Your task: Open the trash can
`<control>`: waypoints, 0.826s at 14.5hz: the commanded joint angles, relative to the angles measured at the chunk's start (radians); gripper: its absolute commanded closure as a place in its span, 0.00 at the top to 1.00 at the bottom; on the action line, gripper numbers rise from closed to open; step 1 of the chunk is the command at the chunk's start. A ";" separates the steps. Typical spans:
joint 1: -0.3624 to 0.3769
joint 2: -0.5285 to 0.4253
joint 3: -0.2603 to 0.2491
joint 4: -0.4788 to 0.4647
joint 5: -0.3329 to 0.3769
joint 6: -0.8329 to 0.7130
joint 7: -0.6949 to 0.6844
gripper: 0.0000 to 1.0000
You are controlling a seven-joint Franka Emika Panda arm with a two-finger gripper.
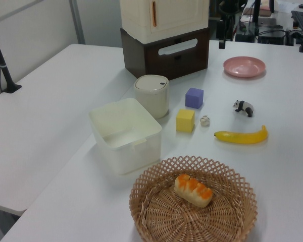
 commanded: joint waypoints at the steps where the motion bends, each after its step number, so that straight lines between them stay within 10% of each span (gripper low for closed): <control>1: 0.001 -0.013 -0.003 -0.010 -0.018 0.026 -0.015 1.00; 12: 0.009 -0.012 0.002 -0.015 -0.028 0.026 -0.015 1.00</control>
